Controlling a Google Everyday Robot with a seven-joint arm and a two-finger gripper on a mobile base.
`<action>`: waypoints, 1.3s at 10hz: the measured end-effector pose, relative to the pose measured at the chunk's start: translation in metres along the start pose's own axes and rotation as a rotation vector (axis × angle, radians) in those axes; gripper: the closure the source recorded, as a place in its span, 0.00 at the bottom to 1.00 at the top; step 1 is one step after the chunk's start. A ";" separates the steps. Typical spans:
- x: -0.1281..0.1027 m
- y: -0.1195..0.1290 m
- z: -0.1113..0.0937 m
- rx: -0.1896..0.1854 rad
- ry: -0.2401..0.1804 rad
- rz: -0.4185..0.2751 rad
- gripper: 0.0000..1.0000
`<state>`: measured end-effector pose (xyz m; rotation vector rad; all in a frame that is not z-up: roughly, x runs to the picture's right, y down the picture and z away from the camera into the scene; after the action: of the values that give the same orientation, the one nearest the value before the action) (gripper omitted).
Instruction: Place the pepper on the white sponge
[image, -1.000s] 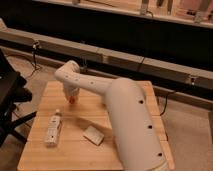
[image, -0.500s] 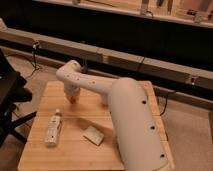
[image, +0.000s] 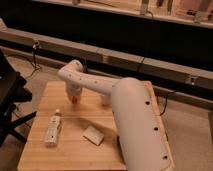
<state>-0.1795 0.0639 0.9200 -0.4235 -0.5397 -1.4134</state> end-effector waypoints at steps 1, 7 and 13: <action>-0.001 -0.002 0.000 0.001 -0.002 -0.007 0.99; -0.004 0.002 -0.003 0.004 -0.010 -0.019 0.99; -0.008 0.004 -0.007 0.010 -0.015 -0.032 0.99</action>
<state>-0.1751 0.0669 0.9096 -0.4190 -0.5673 -1.4386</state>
